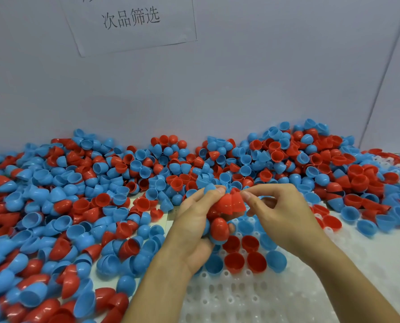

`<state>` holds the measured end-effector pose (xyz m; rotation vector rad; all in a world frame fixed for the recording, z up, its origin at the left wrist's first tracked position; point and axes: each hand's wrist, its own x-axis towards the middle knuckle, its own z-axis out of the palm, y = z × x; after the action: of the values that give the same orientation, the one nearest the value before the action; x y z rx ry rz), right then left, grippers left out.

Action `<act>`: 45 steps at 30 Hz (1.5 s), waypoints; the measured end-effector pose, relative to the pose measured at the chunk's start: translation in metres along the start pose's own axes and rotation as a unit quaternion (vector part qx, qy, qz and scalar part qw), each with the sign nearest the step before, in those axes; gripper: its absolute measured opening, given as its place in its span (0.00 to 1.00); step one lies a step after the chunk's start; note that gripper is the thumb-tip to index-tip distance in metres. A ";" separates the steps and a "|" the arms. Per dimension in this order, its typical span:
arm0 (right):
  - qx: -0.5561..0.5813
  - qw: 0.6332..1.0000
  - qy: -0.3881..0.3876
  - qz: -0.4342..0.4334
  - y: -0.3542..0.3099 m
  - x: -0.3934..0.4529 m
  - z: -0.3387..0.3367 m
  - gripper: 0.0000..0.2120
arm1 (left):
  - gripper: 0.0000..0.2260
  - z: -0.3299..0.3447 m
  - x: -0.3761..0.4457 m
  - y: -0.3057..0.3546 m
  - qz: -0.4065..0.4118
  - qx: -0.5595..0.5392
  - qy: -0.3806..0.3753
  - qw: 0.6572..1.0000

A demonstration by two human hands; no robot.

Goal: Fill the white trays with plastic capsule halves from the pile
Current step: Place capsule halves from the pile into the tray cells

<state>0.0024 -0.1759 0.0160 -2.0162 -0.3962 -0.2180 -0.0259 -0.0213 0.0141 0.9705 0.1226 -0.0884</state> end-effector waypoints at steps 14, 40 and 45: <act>0.078 0.995 -0.059 0.006 -0.003 0.000 0.000 0.15 | 0.12 -0.007 0.007 -0.005 0.015 0.018 -0.007 1.000; -0.334 0.910 -0.202 0.137 0.009 -0.018 -0.061 0.11 | 0.21 -0.003 0.006 -0.005 0.014 0.008 0.011 1.000; -0.365 0.892 -0.212 0.162 0.017 -0.016 -0.053 0.11 | 0.20 -0.003 0.005 -0.005 0.015 0.009 0.007 1.000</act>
<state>-0.0053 -0.2324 0.0213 -2.8468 -0.2514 0.3463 -0.0213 -0.0216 0.0080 0.9911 0.1210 -0.0558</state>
